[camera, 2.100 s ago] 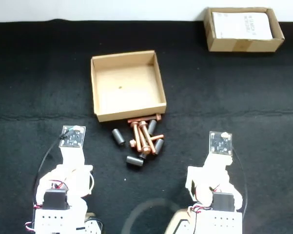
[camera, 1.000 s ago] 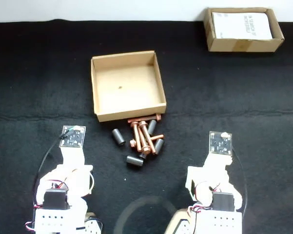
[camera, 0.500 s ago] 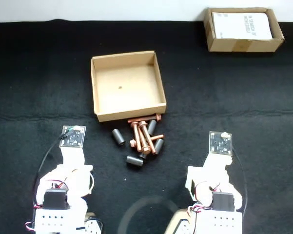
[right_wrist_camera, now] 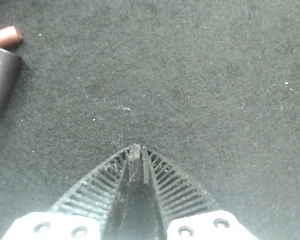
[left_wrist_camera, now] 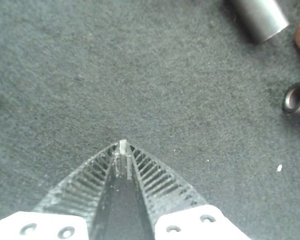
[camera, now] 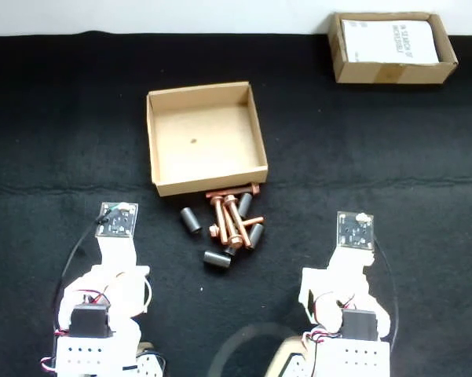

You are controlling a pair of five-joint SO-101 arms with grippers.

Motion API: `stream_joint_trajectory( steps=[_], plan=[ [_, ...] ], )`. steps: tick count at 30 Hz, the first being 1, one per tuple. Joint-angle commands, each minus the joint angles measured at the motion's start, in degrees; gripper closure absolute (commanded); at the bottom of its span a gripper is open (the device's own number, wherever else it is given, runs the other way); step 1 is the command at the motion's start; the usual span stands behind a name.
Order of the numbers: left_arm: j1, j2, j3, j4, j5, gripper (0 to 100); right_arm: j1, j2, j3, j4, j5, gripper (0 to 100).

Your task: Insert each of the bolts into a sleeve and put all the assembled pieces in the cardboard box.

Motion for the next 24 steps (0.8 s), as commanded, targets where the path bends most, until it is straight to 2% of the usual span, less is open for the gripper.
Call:
stream_joint_trajectory(
  steps=[1, 19, 24],
  plan=[
    [-0.57, -0.31, 0.92, 0.35, -0.44, 99, -0.48, -0.40, 5.93, 0.04, -0.26, 99.1],
    [-0.22, -0.40, 0.84, 0.35, -0.44, 99, -0.48, -0.40, 5.93, 0.04, -0.26, 99.1],
    [-3.91, -0.40, -7.25, 0.26, -0.44, 99, -0.48, -0.40, 5.93, 0.04, -0.26, 99.1]
  ],
)
